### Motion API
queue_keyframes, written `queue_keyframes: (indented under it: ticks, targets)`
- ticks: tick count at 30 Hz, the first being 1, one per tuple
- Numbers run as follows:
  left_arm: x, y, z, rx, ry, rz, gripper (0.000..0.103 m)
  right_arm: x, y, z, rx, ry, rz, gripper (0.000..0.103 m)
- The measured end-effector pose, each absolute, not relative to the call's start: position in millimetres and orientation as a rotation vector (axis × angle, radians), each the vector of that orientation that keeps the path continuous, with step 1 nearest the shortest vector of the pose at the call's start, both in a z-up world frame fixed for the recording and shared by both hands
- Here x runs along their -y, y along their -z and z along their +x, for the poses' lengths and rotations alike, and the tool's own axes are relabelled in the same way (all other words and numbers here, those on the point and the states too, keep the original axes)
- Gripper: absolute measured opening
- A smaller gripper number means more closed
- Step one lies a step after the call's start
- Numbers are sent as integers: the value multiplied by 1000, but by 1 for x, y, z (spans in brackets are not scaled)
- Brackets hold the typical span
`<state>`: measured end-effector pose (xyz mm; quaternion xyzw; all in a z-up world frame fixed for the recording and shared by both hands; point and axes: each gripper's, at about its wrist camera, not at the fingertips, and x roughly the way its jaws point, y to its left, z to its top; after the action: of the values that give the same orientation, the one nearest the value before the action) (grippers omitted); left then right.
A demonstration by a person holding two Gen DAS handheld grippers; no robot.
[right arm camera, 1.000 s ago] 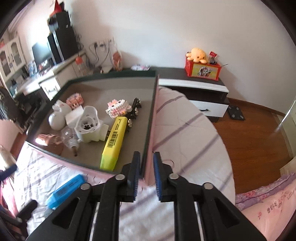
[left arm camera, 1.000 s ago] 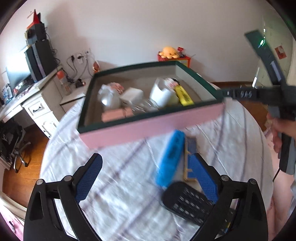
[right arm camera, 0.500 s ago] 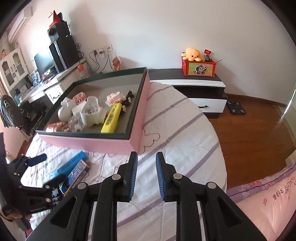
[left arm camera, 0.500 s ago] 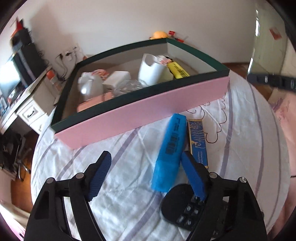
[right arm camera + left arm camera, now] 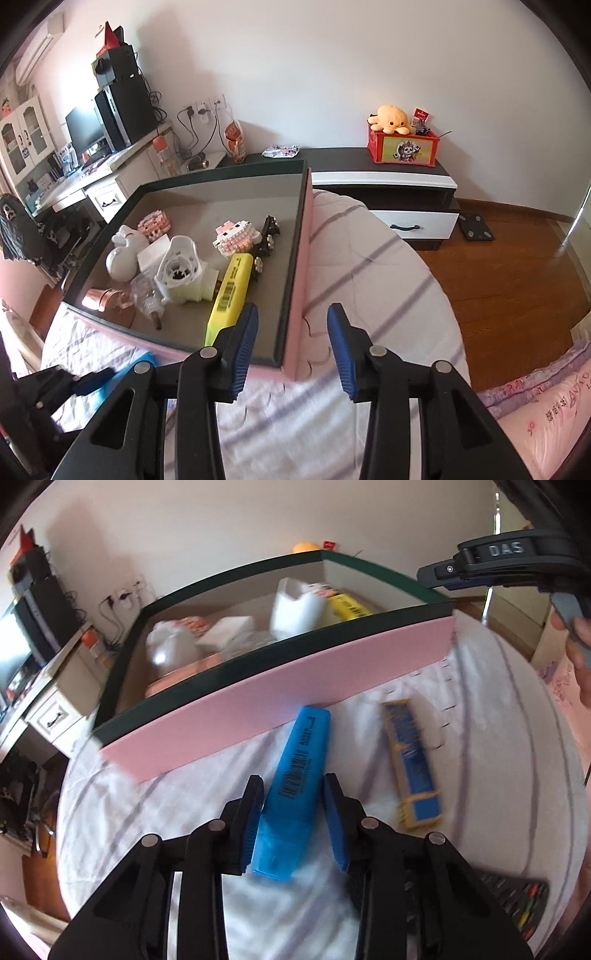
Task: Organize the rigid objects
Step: 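Grasp the blue highlighter with the left tool, then carry the blue highlighter into the pink box and open the left tool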
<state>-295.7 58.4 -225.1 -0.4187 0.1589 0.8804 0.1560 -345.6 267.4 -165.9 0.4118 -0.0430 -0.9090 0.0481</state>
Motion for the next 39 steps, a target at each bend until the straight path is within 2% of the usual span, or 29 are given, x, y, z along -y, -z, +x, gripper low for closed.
queue_keyframes:
  ticks: [7,10,14,30,32,39]
  targets:
    - [-9,222,-294,-443,-2608,-1248,33,-258,181,-374,58,2775,1352,40]
    - [16,223,-293,-400,-2640,-1269,33,-256,186,-379,32,2763,1382,15]
    - [44,225,-297,-358,-2690,-1306,33,-255,190,-382,19,2745,1401,10]
    - [80,230,-309,-232,-2737,-1299,35,-249,190,-386,-40,2737,1444,9]
    - [80,229,-311,-203,-2748,-1290,26,-250,190,-386,-36,2733,1445,9]
    - [79,213,-315,-209,-2774,-1254,26,-249,190,-386,-38,2729,1445,9]
